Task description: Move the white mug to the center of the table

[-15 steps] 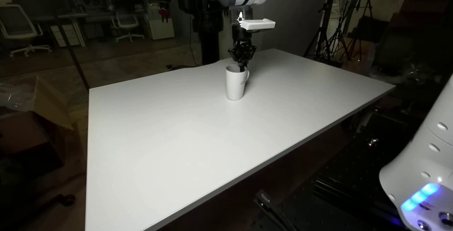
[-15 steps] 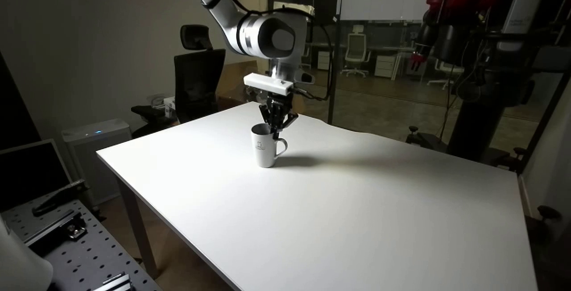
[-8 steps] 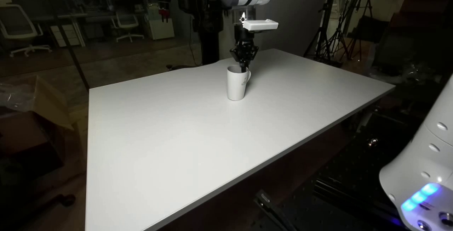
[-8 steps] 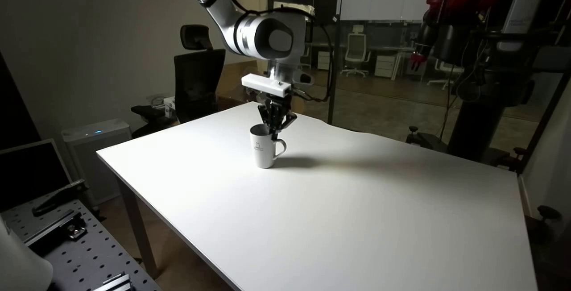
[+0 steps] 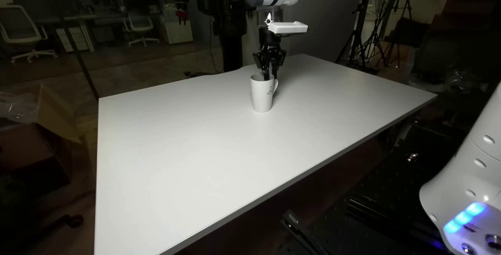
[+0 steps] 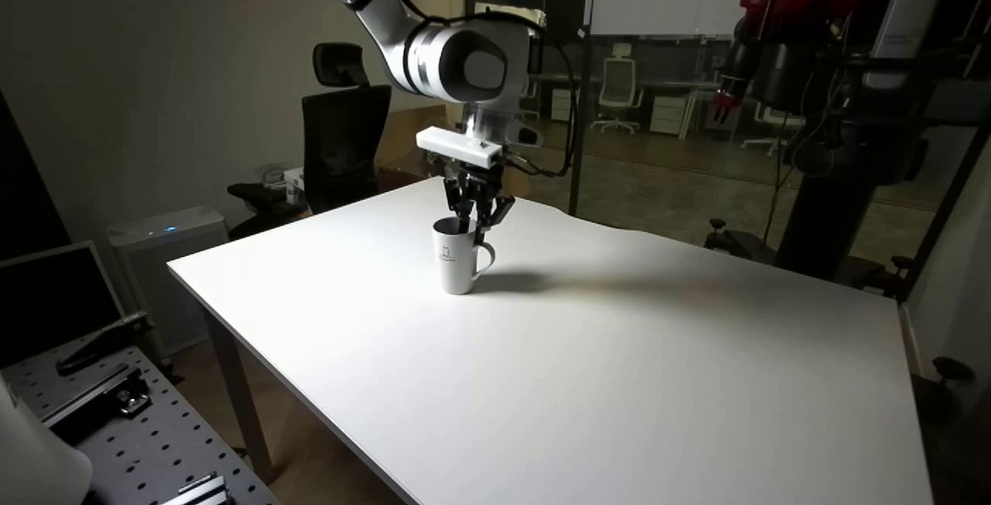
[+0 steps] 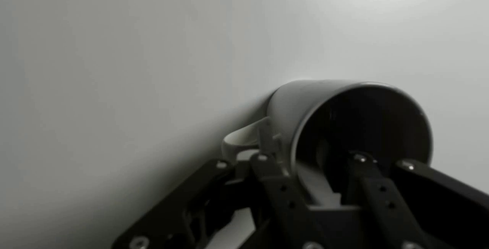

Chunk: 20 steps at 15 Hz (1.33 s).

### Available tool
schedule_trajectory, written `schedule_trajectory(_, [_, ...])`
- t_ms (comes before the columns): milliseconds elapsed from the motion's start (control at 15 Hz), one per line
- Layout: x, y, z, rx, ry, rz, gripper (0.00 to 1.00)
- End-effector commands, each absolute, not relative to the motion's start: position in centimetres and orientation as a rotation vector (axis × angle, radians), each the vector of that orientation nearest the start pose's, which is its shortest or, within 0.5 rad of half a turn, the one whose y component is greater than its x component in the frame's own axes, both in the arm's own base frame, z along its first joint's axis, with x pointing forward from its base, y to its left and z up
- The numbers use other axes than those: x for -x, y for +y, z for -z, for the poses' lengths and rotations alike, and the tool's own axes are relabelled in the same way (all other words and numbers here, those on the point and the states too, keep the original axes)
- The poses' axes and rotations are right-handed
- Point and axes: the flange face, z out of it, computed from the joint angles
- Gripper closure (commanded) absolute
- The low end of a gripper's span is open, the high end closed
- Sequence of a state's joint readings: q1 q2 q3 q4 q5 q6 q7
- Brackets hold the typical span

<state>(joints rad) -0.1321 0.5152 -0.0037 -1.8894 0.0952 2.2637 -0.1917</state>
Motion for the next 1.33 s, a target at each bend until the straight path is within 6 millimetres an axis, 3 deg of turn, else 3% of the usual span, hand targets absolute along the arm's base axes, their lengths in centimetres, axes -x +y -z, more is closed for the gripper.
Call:
schedule_trajectory(0, [-60.7, -7.9, -23.0, 3.039, 0.051, -0.186, 0.32])
schedule_trajectory(333, [-60.3, -6.5, -25.5, 3.048, 0.045, -0.159, 0.01])
schedule_trajectory(800, [-58.5, -2.0, -31.6, 3.047, -0.039, -0.089, 0.00])
schedule_trajectory(867, [-59.8, -3.0, -30.1, 3.054, -0.066, -0.089, 0.00])
schedule_trajectory(1000, [-59.3, -2.1, -31.2, 3.052, -0.083, -0.084, 0.00])
schedule_trajectory(1267, [-58.9, -2.1, -31.1, 3.052, -0.081, -0.092, 0.00])
